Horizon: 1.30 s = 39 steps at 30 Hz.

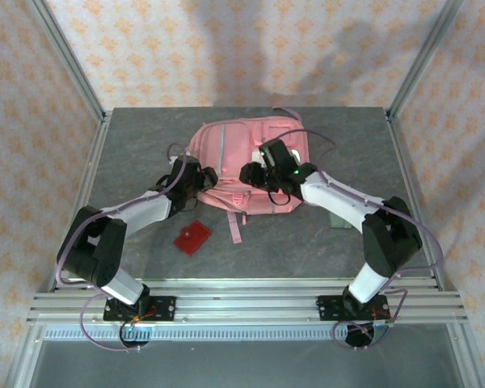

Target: Pack the student bag

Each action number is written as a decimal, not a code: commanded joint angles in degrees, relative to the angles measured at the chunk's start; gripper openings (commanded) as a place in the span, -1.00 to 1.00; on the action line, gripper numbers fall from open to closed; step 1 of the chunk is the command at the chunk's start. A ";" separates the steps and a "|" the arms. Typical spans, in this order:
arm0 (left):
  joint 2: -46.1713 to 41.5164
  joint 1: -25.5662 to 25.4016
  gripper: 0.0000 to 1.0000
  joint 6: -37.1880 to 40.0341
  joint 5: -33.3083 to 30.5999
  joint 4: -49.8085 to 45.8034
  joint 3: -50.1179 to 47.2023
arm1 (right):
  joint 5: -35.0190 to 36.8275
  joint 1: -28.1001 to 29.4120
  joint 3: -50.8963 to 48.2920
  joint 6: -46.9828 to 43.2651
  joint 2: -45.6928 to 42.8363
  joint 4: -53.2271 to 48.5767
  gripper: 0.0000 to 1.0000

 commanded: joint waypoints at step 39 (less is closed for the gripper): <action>-1.91 -4.74 0.31 7.54 -2.63 3.62 -0.56 | -0.55 -4.76 11.39 11.05 8.14 5.40 -1.00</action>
